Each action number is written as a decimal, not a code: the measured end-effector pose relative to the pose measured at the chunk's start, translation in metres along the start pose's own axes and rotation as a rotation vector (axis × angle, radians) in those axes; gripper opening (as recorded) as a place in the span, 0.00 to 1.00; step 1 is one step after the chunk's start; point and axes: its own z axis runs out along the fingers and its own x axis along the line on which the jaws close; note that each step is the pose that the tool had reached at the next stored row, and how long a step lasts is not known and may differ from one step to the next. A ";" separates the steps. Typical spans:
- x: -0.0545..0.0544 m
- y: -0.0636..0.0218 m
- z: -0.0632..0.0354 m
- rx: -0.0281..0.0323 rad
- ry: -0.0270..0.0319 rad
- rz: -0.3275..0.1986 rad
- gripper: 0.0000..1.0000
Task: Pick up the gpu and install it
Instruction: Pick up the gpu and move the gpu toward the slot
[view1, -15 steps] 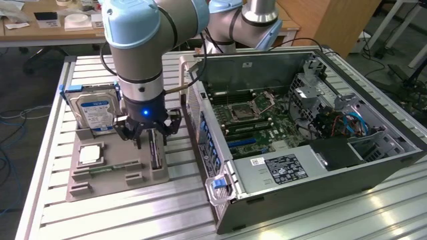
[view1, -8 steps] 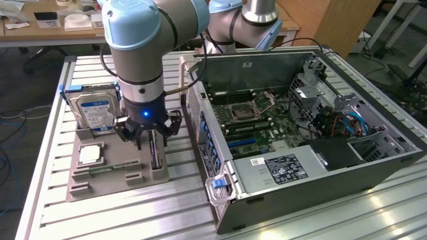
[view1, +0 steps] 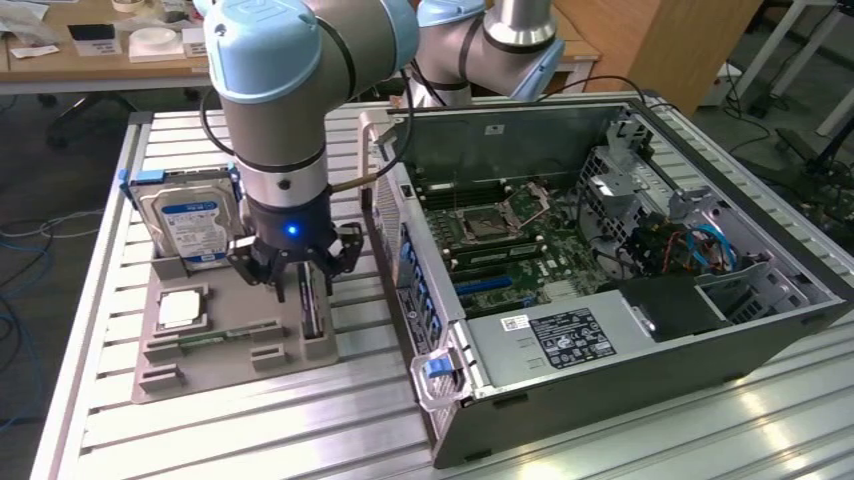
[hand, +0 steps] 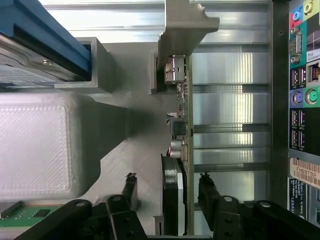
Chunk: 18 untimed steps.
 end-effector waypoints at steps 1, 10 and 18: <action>0.000 0.0000 0.0002 0.0000 0.0000 0.000 0.57; -0.001 0.0000 0.0025 0.0000 0.0000 0.000 0.42; -0.001 0.0000 0.0033 -0.0001 0.0000 0.000 0.34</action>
